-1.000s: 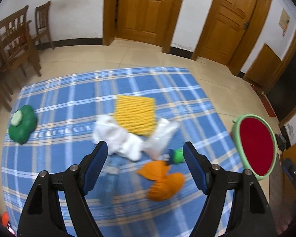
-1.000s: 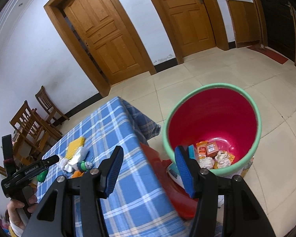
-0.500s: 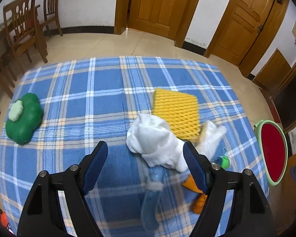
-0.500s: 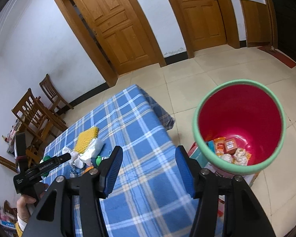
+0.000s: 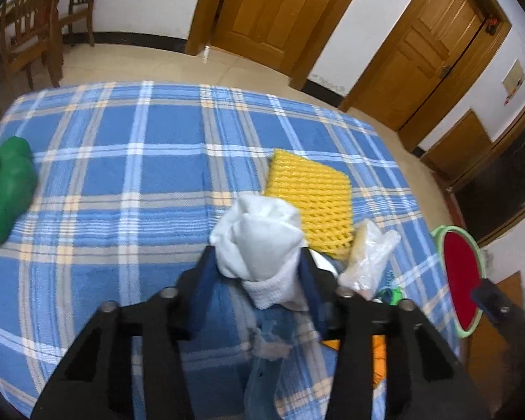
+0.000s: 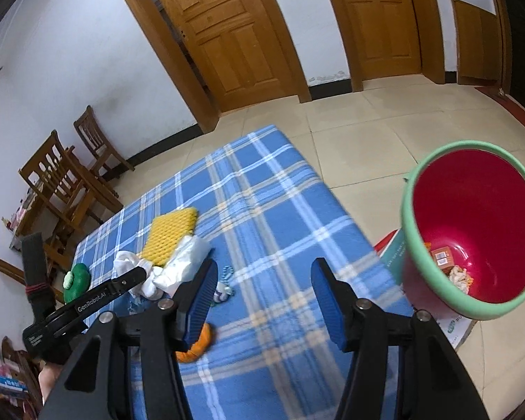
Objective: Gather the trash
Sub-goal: 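Grasp the white cloth with the left tool while the right tool reaches the clear plastic bag, then grasp the clear plastic bag with the right tool while the left tool holds the cloth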
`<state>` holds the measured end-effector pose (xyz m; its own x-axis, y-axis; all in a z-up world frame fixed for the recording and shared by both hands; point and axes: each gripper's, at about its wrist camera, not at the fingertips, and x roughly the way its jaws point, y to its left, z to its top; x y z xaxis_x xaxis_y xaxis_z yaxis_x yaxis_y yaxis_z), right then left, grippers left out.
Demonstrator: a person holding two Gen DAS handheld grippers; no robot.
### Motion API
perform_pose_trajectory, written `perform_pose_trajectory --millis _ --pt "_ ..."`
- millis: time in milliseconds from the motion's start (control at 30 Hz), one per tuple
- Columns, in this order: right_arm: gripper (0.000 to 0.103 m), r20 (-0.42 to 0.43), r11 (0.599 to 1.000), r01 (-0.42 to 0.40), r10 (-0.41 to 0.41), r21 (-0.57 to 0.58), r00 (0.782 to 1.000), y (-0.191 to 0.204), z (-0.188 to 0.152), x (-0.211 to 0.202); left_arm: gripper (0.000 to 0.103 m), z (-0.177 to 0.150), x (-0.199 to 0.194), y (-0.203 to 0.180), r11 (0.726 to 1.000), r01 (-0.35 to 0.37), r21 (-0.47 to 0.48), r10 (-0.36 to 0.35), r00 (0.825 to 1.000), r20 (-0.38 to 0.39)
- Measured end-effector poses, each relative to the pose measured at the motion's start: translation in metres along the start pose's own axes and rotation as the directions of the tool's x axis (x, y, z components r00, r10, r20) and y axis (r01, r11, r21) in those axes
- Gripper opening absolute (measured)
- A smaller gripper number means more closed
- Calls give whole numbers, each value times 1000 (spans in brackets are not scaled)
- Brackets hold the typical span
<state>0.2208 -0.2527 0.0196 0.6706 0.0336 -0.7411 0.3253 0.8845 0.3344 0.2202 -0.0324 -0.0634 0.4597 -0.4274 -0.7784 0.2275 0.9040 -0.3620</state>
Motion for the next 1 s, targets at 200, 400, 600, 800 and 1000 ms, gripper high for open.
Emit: perform_pose_trajectory --millis 200,400,600,800,1000 --pt "59 -24 1000 -8 8 -30 1000 22 2 17 36 1 -18 10 1000 -11 -12 12 999 43" --pt "59 -57 997 -19 15 -71 998 41 2 39 36 8 -34 25 997 -64 -44 68 993 92" --pt "59 -91 994 -31 21 -109 996 59 3 61 36 10 -32 38 994 -67 -85 74 994 80" --pt "59 -121 989 -38 20 -145 992 73 3 79 36 8 -35 40 992 -72 -100 81 992 92" --pt "57 -161 986 -63 38 -156 986 78 -2 93 36 7 -35 42 991 -73 -111 83 992 96"
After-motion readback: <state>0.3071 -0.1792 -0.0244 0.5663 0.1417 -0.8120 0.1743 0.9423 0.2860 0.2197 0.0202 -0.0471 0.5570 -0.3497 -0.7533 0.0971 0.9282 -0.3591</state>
